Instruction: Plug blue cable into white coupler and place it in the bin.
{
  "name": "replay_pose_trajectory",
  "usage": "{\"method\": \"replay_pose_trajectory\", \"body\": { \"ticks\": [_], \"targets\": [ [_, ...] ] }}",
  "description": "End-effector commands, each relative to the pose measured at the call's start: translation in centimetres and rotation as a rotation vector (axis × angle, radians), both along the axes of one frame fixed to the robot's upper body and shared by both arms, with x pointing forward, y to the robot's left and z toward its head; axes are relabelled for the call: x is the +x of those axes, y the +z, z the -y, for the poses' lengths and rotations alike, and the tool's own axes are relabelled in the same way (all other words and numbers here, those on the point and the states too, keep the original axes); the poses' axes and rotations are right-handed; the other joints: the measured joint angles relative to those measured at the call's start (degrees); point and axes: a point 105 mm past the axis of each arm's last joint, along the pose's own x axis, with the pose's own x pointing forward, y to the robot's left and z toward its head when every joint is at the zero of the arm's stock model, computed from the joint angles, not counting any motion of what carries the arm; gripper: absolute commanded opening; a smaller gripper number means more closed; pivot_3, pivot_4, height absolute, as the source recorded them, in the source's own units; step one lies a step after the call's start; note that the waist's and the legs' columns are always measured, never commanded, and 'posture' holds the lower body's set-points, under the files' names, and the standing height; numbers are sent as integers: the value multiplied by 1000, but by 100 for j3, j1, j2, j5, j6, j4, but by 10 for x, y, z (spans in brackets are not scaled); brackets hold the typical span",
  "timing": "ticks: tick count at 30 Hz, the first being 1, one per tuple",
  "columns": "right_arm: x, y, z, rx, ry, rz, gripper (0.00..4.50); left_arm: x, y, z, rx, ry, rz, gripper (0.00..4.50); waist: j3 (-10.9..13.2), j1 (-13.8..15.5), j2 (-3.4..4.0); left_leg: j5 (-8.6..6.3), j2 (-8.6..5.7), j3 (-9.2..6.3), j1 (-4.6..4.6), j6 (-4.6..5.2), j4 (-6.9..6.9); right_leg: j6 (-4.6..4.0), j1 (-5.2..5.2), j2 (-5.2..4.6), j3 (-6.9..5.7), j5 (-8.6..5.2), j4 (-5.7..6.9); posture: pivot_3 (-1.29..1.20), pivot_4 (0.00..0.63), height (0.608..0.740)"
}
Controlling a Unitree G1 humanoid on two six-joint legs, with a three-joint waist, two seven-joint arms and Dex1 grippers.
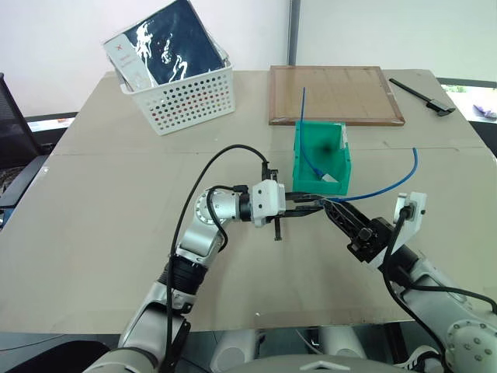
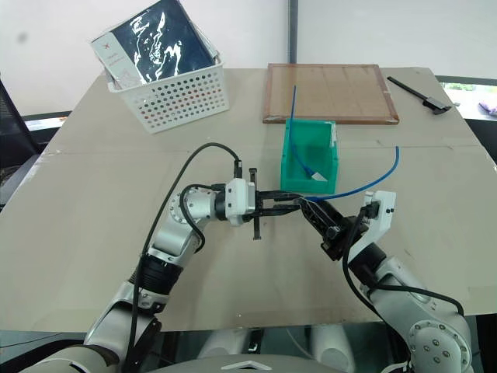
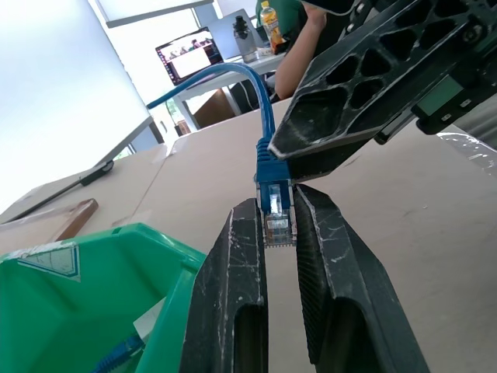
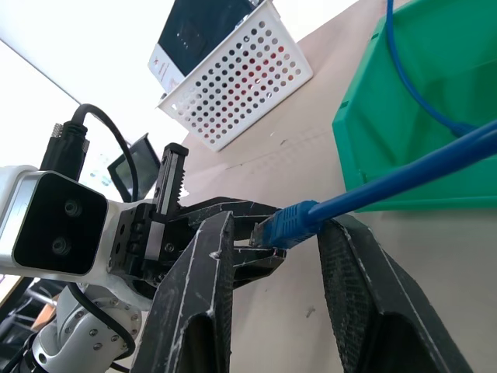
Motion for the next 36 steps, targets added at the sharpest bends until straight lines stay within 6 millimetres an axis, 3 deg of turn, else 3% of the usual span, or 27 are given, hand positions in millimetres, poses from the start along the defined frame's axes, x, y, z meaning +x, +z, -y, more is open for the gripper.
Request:
{"method": "replay_pose_trajectory", "body": {
  "ticks": [1, 2, 11, 13, 14, 15, 20, 25, 29, 33, 36],
  "targets": [
    [0, 10, -2, 23, 17, 36, 670, -4, 9, 2, -30, -4, 47, 0, 0, 4, 0, 0, 0, 0, -1, 0, 0, 0, 0, 0, 0, 0, 0, 0, 150, 740],
    [1, 10, -2, 22, 22, 37, 78, -4, 10, 2, -31, -3, 50, 0, 0, 2, 0, 0, 0, 0, -1, 0, 0, 0, 0, 0, 1, 0, -1, 0, 150, 740],
    [2, 13, -3, 12, 57, 44, 21, -5, 12, -3, -34, 21, 40, 0, 0, 0, 0, 0, 0, 1, 0, 0, 0, 0, -1, 0, 3, 0, 0, 0, 150, 740],
    [2, 14, -3, 8, 69, 50, 0, -2, 14, -11, -45, 53, -11, 1088, 0, -7, 0, 0, 1, 1, 0, 0, 0, 0, -1, 1, 2, 0, 0, 0, 150, 740],
    [2, 14, -3, 6, 74, 53, 0, 1, 15, -18, -50, 84, -31, 1413, 0, -18, 0, 0, 1, 1, 0, 0, 0, 0, -1, 1, 2, 0, 0, 0, 150, 740],
    [3, 15, -3, 2, 78, 56, 0, 4, 15, -28, -44, 119, -56, 1728, 0, -41, 0, 0, 2, 0, 0, 0, -1, 0, -1, 2, 2, 0, 0, 0, 150, 740],
    [7, 16, 1, -18, 94, 73, 0, 15, 21, -79, -60, 319, -218, 4222, 2, -129, 2, 0, 9, 0, 1, 0, -3, 1, -2, 7, 3, -1, 0, 0, 150, 740],
    [15, 14, -1, -27, 131, 88, 0, 19, 18, -158, -61, 614, -360, 4222, 4, -159, 3, 0, 16, 2, 3, 0, -4, 1, -4, 15, 5, -2, 0, 0, 150, 740],
    [19, 10, -7, -31, 170, 91, 0, 16, 13, -197, -25, 746, -395, 4222, 6, -100, 3, -1, 19, 0, 0, 0, -6, -1, -10, 19, 3, -2, -1, 0, 150, 740],
    [22, 8, -13, -39, 197, 99, 0, 18, 0, -214, 33, 787, -397, 4222, 6, -85, 3, -1, 16, 5, 0, -1, -4, -1, -9, 16, 8, -2, -2, 0, 150, 740],
    [23, 8, -14, -42, 204, 105, 0, 19, -11, -215, 72, 776, -403, 4222, 6, -104, 2, -1, 16, 6, -1, -1, -5, -2, -10, 16, 9, -1, -2, 0, 150, 740]
  ]
}}
